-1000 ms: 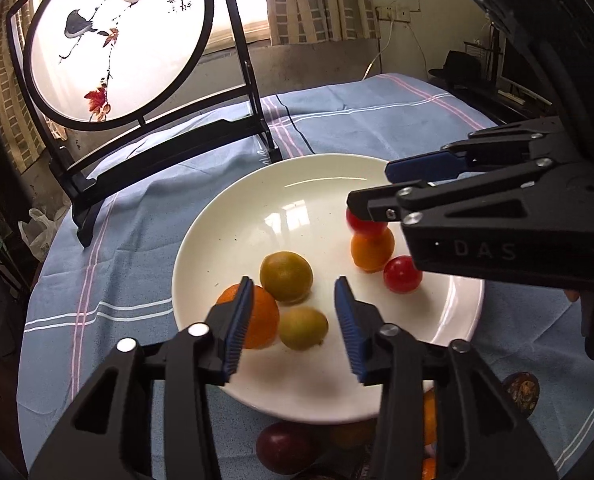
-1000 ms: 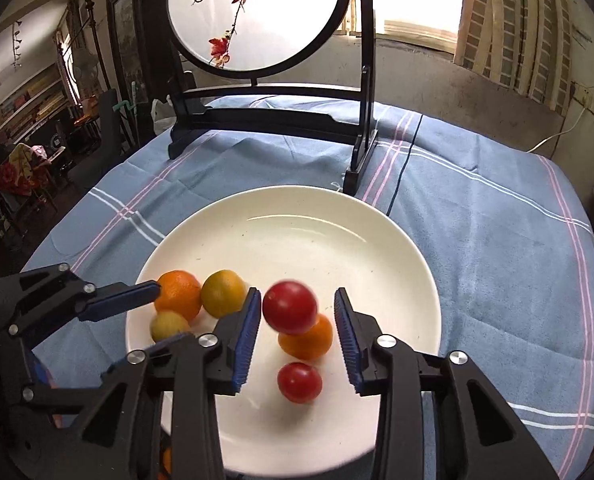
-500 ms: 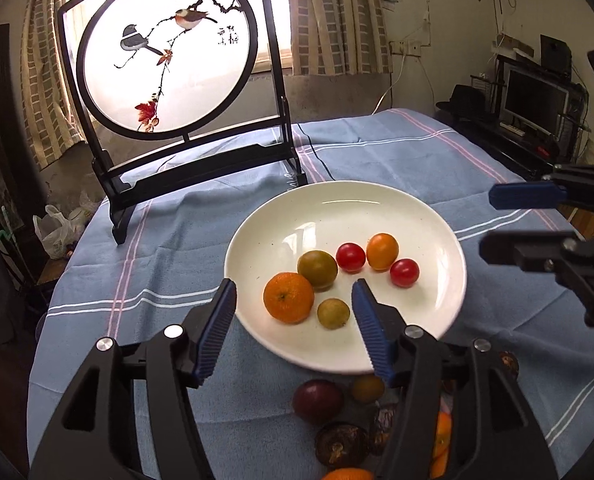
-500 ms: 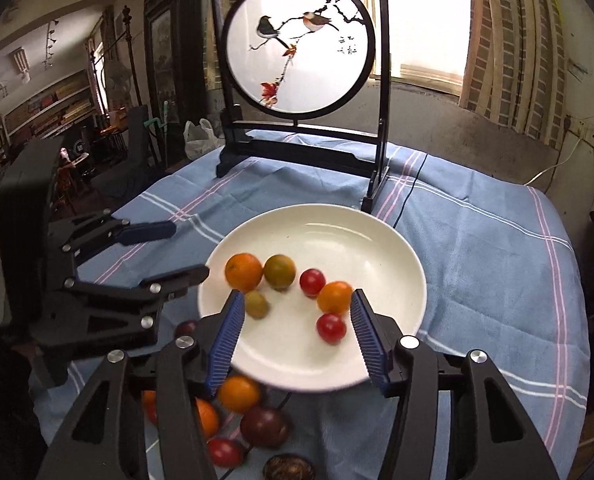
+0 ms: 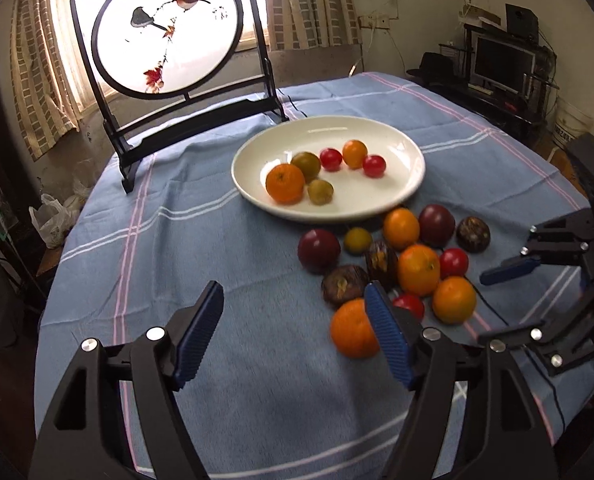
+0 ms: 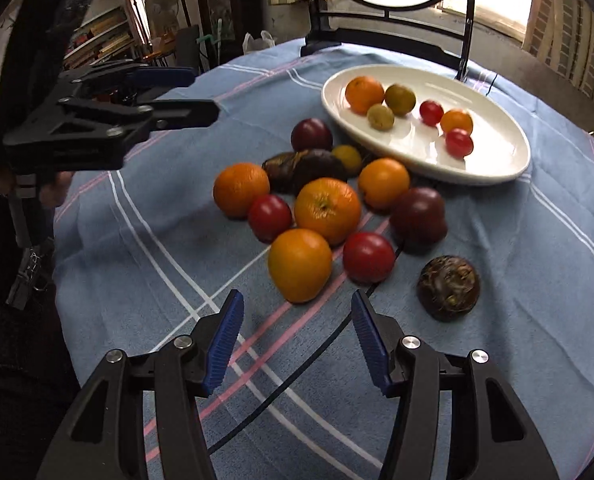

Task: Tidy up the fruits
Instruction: 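Grasp a mandarin with the left tool while the right tool grasps an orange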

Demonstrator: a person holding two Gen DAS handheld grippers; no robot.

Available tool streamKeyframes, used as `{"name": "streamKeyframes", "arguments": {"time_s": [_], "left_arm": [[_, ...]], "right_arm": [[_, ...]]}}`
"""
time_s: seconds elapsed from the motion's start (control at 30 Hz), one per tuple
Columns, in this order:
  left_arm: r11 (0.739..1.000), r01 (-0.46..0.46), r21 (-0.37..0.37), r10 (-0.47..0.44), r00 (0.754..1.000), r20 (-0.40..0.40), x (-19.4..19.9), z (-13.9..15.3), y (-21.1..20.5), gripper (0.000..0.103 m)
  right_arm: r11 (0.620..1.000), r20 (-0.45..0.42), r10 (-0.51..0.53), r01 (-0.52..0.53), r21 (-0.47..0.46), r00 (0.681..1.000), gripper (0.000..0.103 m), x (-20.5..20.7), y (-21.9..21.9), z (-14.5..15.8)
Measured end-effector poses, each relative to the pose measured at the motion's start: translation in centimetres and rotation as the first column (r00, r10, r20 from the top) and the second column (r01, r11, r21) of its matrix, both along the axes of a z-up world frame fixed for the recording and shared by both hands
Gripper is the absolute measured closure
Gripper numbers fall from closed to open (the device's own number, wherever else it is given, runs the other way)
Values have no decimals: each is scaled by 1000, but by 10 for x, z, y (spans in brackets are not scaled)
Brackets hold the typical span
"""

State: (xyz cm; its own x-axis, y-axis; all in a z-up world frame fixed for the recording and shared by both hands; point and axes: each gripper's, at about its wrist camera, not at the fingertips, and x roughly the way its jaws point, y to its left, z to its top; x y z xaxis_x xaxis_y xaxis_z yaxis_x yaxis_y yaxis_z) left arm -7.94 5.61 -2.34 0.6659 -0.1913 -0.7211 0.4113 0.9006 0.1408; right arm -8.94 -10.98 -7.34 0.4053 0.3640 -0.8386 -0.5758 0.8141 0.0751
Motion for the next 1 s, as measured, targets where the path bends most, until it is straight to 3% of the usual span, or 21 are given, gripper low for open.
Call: {"name": "streamKeyframes", "arguments": {"time_s": [0.1, 0.13, 0.2, 0.53, 0.73, 0.83, 0.93, 1.0], "left_arm": [[999, 41, 32, -39, 999, -34, -10, -17, -2, 32], [998, 53, 37, -51, 998, -44, -12, -22, -3, 32], [996, 76, 40, -74, 995, -64, -13, -29, -8, 32], [989, 134, 64, -127, 986, -107, 9, -54, -30, 32], [981, 192, -8, -190, 968, -163, 19, -57, -33, 59], [982, 191, 1, -188, 971, -149, 16, -58, -36, 61], [983, 178, -42, -183, 970, -160, 14, -51, -33, 61], [985, 171, -35, -174, 978, -116, 8, -39, -32, 61]], "right_arm": [[1000, 10, -10, 10, 6, 1000, 51, 8, 6, -5], [1000, 7, -11, 11, 7, 1000, 61, 11, 8, -5], [1000, 3, -9, 9, 7, 1000, 67, 13, 9, -3], [998, 2, -45, 45, 37, 999, 68, 2, -18, 10], [998, -6, -51, 51, 40, 999, 68, 2, -21, 7], [998, 1, -49, 49, 45, 999, 68, 1, -21, 9], [998, 13, -50, 50, 48, 999, 68, -1, -22, 13], [997, 27, -55, 53, 51, 998, 68, -2, -23, 17]]}}
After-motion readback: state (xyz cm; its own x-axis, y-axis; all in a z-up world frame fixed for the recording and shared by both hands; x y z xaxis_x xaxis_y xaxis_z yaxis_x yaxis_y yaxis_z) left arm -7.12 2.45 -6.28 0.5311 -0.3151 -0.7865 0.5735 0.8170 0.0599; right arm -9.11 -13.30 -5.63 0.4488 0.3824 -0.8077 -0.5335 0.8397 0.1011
